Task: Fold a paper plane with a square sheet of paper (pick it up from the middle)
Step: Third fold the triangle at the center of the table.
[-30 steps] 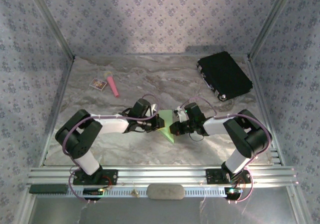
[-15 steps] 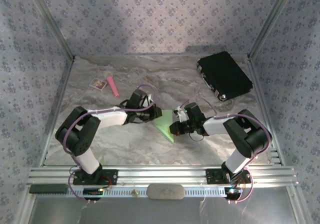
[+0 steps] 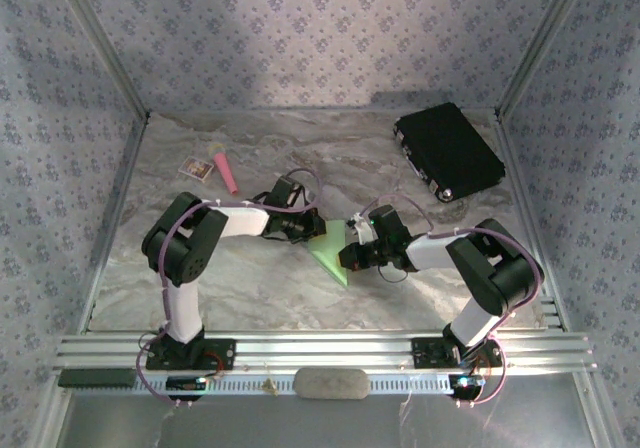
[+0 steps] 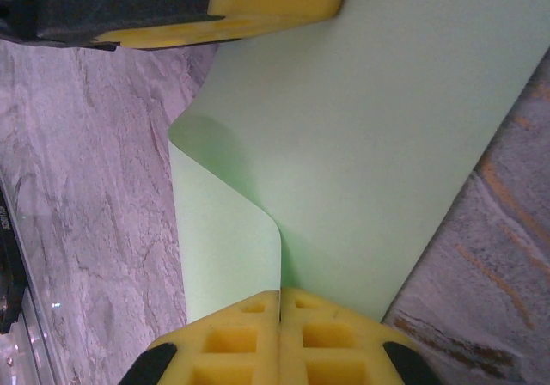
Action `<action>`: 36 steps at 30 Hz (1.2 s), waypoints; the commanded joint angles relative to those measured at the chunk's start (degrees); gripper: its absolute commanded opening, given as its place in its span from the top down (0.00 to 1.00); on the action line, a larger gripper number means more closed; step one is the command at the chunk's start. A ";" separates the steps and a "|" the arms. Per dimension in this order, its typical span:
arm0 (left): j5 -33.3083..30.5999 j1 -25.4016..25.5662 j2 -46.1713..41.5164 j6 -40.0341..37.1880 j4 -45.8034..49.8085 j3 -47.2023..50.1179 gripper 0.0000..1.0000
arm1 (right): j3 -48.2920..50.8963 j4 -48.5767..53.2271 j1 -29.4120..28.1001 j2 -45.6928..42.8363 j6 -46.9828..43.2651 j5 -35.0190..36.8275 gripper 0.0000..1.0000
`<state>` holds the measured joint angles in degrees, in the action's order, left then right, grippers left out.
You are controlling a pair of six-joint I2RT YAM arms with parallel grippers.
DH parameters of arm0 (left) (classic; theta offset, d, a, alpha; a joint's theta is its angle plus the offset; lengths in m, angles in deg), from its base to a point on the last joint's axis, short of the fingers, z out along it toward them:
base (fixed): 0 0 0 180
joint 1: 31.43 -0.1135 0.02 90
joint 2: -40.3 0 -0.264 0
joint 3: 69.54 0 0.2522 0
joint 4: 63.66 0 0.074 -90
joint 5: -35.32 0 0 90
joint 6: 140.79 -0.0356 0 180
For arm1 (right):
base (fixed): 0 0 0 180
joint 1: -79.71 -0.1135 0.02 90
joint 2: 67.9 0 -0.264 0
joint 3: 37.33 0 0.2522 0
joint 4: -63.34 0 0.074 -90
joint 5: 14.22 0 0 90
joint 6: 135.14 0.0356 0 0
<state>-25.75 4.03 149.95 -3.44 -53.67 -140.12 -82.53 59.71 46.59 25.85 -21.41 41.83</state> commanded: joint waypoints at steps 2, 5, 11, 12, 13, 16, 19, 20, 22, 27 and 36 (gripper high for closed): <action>-0.15 0.27 1.67 -2.20 3.91 -1.01 0.91 | -1.91 1.34 0.33 0.29 -1.39 1.79 0.99; -0.09 0.22 1.74 -2.19 3.88 -1.10 0.92 | -2.33 1.70 0.55 0.27 -1.71 1.55 0.99; -0.01 0.26 1.69 -2.26 3.94 -1.10 0.92 | -2.33 1.31 0.62 0.80 -1.57 1.55 0.99; 0.03 0.24 1.71 -2.24 3.90 -1.10 0.92 | -2.23 1.30 0.69 0.75 -1.47 1.52 0.99; 0.08 0.25 1.67 -2.20 3.86 -1.14 0.92 | -2.02 1.20 0.69 0.81 -1.37 1.52 0.99; 0.08 0.30 1.45 -2.25 3.99 -1.16 0.92 | -1.19 0.61 0.59 0.56 -0.96 1.45 0.99; 0.08 0.29 1.06 -2.43 4.21 -1.23 0.92 | -0.39 0.51 0.41 -0.30 -0.39 1.02 0.99; 0.14 0.24 1.03 -2.44 4.29 -1.24 0.92 | -0.08 0.47 0.34 -0.81 -0.26 0.78 0.99; 0.08 0.27 0.92 -2.44 4.32 -1.28 0.92 | 0.39 0.59 0.13 -1.81 -0.01 0.48 0.99; 0.17 0.21 0.99 -2.40 4.22 -1.40 0.92 | 0.42 1.39 -0.25 -2.88 -0.17 -0.15 0.99; 0.25 0.27 0.59 -2.42 4.12 -1.26 0.92 | -1.14 1.25 -0.36 0.28 -0.43 -0.04 0.99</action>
<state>-25.55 4.03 150.23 -4.73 -52.56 -140.91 -82.53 60.57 46.63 24.89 -22.00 42.33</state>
